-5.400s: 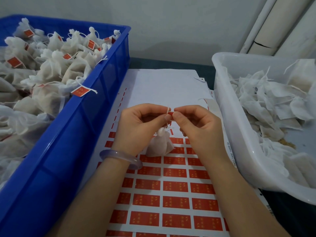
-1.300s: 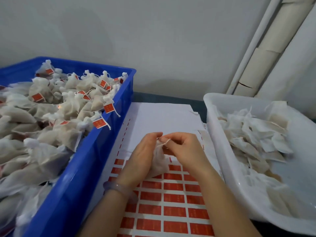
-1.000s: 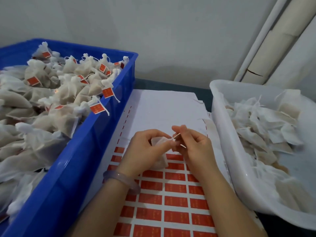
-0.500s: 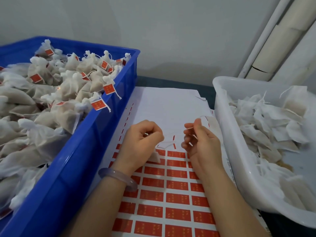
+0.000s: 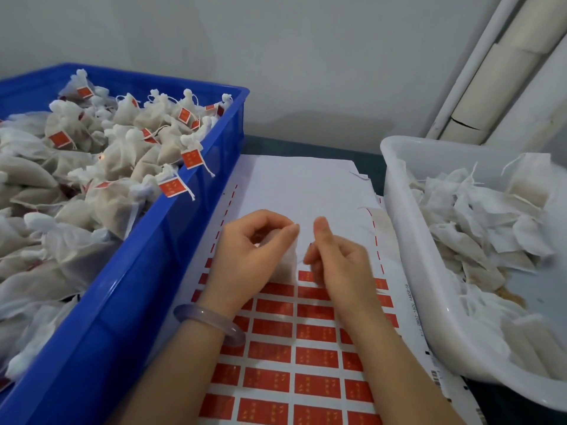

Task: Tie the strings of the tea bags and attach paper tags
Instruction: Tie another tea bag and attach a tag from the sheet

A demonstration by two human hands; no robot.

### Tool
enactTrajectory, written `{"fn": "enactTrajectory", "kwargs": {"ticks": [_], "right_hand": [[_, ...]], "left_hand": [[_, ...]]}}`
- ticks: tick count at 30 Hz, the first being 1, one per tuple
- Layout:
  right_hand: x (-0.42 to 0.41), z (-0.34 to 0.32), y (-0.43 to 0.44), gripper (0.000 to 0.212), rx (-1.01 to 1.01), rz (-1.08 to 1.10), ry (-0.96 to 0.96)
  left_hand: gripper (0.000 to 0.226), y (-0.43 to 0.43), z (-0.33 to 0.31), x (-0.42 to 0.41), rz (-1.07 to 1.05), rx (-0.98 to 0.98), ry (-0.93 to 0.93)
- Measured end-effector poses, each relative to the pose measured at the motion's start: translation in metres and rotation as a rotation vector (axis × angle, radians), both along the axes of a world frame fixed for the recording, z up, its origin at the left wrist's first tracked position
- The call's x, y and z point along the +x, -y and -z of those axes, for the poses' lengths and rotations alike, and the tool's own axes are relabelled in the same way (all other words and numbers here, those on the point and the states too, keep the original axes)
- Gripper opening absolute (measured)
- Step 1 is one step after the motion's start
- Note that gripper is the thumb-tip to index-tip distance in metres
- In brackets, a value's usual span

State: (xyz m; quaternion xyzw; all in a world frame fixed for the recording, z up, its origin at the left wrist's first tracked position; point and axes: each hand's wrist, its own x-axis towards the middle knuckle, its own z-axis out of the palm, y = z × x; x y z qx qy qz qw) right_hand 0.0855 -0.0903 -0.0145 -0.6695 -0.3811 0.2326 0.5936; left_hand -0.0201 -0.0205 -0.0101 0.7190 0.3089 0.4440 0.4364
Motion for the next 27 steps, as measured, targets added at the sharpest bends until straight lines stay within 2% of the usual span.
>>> {"fn": "enactTrajectory", "kwargs": {"ticks": [4,7,9,12,14,16,18,20,24,27], "right_hand": [[0.0010,0.0049,-0.0027,0.048,-0.016,-0.038,-0.090],[0.0069,0.0042,-0.0020,0.029,-0.001,-0.075,-0.237],[0.0075,0.0040,-0.0020,0.024,0.061,-0.043,-0.270],[0.0042,0.0049,-0.0029,0.028,0.175,0.013,-0.336],[0.0015,0.0046,-0.0038,0.030,0.223,-0.022,-0.419],[0.0025,0.0044,-0.0029,0.035,0.261,-0.052,-0.486],[0.0048,0.0040,-0.0001,0.035,0.276,-0.077,-0.428],[0.0038,0.0037,0.0031,0.027,0.269,-0.132,-0.326],[0.0000,0.0057,0.0052,0.014,0.261,-0.141,-0.113],[0.0051,0.0051,0.0044,0.010,0.192,-0.118,0.124]], "left_hand": [[0.012,0.0030,0.0007,0.0020,0.071,0.240,-0.112],[0.014,0.0050,0.0047,0.0027,0.087,0.362,-0.180],[0.013,0.0050,0.0077,0.0039,0.015,0.370,-0.189],[0.007,0.0045,0.0065,0.0043,-0.110,0.332,-0.188],[0.008,0.0063,0.0050,0.0030,-0.069,0.337,-0.195],[0.007,0.0074,0.0040,0.0019,-0.015,0.253,-0.153],[0.011,0.0067,0.0024,0.0017,0.021,0.043,-0.052],[0.017,0.0058,0.0003,0.0026,0.052,-0.115,0.023],[0.004,0.0007,0.0008,0.0008,0.078,-0.192,0.078],[0.010,-0.0005,-0.0004,-0.0012,0.212,-0.217,0.054]]}}
